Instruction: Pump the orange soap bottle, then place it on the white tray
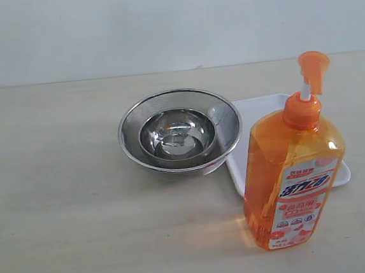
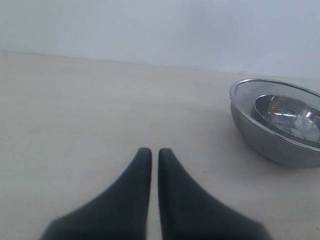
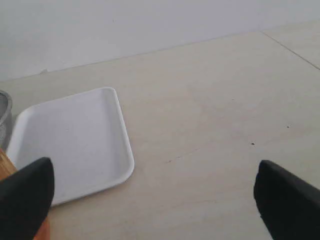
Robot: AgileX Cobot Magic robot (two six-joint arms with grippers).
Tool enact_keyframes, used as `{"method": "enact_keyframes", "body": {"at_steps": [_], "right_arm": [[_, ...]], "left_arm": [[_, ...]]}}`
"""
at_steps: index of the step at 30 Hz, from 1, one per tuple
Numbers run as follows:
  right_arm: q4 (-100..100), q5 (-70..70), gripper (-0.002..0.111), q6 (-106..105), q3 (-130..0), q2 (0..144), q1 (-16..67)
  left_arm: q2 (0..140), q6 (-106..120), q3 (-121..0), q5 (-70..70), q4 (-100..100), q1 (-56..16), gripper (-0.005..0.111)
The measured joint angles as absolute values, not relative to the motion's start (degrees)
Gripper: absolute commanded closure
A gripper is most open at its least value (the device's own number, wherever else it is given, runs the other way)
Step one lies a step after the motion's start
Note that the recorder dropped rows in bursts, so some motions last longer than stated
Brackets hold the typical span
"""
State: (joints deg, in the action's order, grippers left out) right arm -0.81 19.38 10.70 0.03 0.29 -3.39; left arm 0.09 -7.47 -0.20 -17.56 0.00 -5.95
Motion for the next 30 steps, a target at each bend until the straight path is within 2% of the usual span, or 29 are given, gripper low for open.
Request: {"method": "enact_keyframes", "body": {"at_steps": [18,30], "right_arm": [[-1.4,16.8,0.003,9.5,0.0,0.3,-3.4],[4.0,-2.7,0.003,12.8,0.0,0.3,-3.4]], "left_arm": [[0.1,-7.5,-0.2,-17.6,0.0,-6.0,0.102],[0.1,-7.5,-0.2,-17.6,0.0,-6.0,0.102]]}}
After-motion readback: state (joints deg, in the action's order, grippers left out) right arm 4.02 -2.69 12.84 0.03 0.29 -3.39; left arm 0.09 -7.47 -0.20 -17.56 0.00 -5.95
